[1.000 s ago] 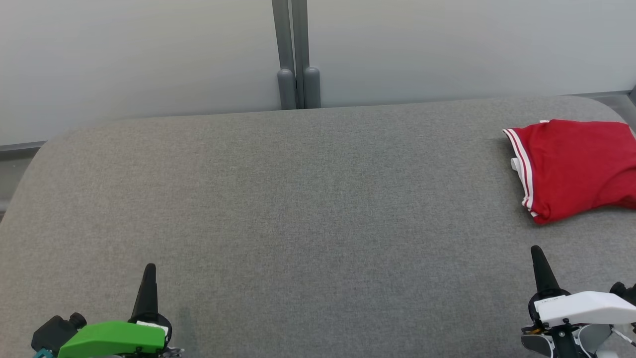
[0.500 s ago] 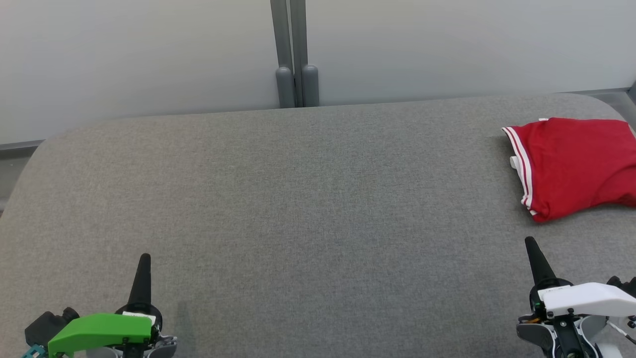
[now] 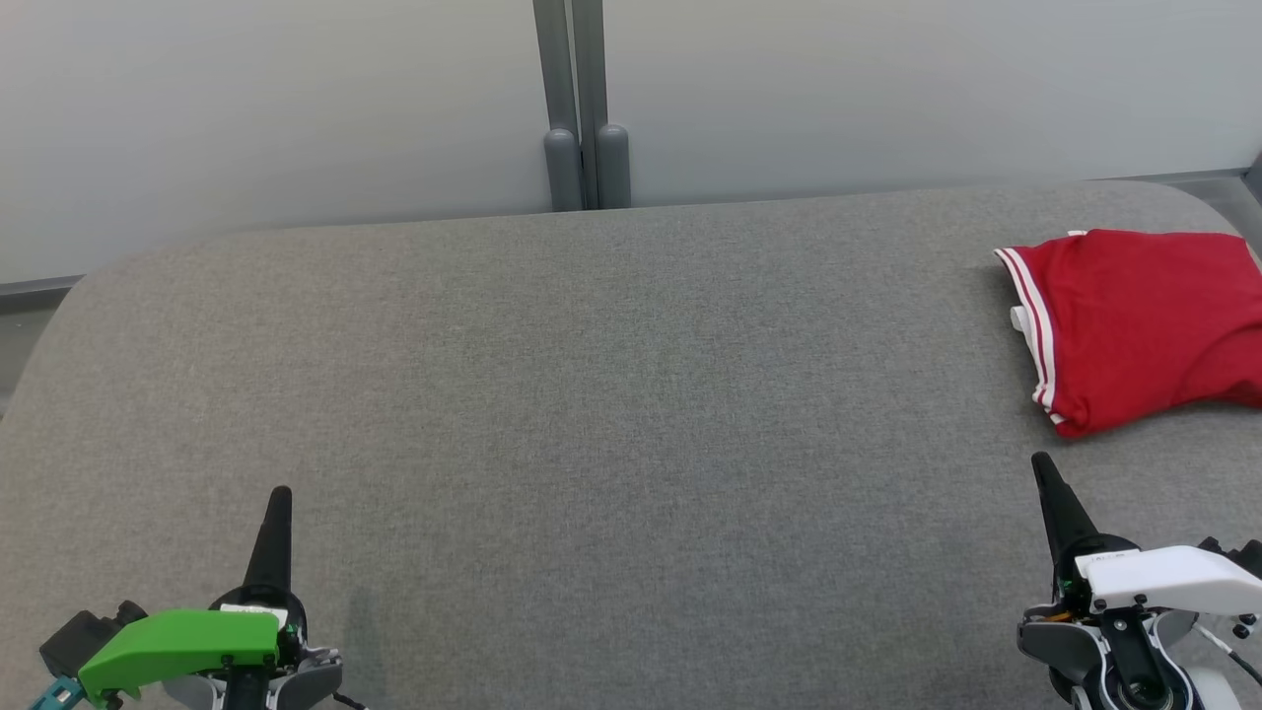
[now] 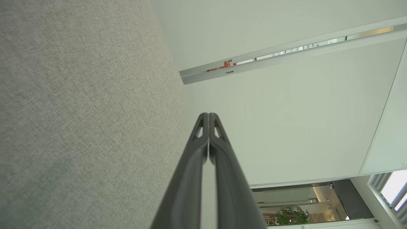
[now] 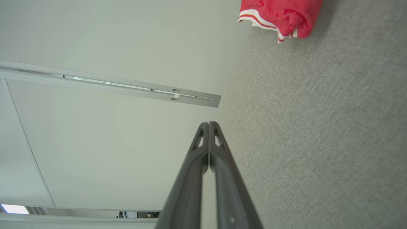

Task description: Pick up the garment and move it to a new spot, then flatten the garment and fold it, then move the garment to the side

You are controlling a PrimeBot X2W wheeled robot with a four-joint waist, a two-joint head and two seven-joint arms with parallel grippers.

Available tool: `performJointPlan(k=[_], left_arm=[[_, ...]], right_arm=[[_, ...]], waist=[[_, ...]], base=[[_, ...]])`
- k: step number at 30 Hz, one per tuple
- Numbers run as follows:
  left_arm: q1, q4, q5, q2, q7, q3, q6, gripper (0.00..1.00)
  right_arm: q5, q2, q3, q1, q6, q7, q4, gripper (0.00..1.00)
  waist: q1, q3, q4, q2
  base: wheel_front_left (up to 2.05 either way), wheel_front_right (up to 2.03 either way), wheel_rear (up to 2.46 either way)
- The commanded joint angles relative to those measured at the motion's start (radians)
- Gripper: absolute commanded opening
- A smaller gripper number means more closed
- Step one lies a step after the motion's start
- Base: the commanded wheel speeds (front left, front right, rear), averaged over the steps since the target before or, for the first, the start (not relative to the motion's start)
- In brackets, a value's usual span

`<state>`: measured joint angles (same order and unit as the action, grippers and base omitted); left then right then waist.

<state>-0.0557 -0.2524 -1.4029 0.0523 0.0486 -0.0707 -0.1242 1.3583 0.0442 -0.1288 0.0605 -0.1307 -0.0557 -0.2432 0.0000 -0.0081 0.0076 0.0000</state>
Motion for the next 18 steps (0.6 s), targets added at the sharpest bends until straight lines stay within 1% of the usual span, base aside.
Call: performJointPlan(k=[1,18], left_arm=[[-0.025,0.009,-0.023,0.008,0.005,-0.008,-0.007,0.0],[-0.048,0.009,-0.148,0.007,0.041,-0.027,-0.01,0.0]], right_arm=[[0.026,0.006,0.002,0.018,0.0,-0.007,0.003,0.0],[0.172,0.008,0.01,0.042,0.0,-0.041,-0.001,0.0]], waist=[[0.0,0.0,0.0,0.0],[0.0,0.007,-0.005,0.0]], base=[[0.0,0.0,0.0],[0.0,0.0,0.0]])
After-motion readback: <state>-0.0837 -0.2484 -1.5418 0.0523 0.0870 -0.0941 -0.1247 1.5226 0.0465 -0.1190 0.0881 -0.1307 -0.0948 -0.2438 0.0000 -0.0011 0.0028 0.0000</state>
